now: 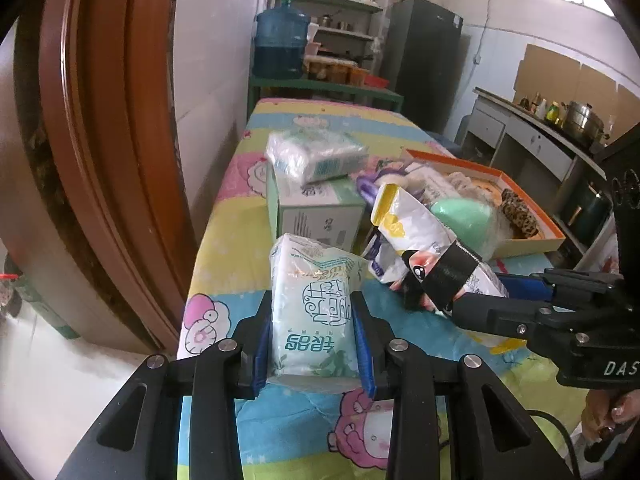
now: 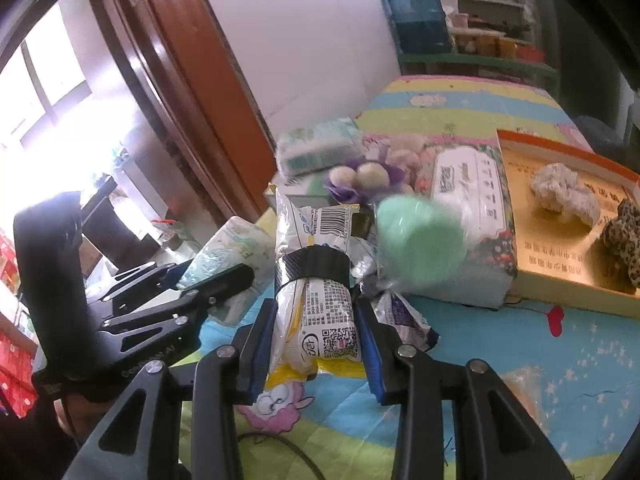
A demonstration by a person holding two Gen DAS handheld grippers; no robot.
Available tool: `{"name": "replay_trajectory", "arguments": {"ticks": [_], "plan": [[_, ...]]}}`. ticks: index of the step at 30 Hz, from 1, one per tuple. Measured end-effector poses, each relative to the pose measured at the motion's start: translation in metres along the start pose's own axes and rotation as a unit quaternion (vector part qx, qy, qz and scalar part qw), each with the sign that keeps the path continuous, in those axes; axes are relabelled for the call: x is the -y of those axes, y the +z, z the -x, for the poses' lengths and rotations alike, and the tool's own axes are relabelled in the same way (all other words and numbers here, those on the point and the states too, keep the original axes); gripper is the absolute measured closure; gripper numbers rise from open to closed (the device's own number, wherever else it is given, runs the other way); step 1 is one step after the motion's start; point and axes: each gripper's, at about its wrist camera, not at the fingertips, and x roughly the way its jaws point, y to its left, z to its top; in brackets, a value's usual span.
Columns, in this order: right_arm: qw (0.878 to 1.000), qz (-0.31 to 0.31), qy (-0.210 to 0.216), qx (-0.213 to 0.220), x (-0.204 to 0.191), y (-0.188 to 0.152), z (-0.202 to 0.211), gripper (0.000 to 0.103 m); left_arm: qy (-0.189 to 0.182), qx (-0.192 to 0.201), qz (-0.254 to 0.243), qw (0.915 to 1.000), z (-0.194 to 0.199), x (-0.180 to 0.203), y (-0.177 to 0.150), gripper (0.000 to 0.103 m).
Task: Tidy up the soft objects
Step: 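Lift and carry the tissue pack and snack bag toward the orange box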
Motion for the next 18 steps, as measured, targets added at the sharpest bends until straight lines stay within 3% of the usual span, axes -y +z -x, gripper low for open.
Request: {"name": "replay_trajectory", "arguments": {"ticks": [9, 18], "plan": [[0.999, 0.012, -0.001, 0.032, -0.013, 0.003, 0.030, 0.064, 0.006, 0.027, -0.008, 0.9996, 0.027, 0.011, 0.012, 0.067], [0.998, 0.006, -0.026, 0.064, -0.001, 0.008, 0.060, 0.064, 0.000, 0.046, -0.013, 0.9989, 0.044, 0.030, 0.030, 0.067]]}}
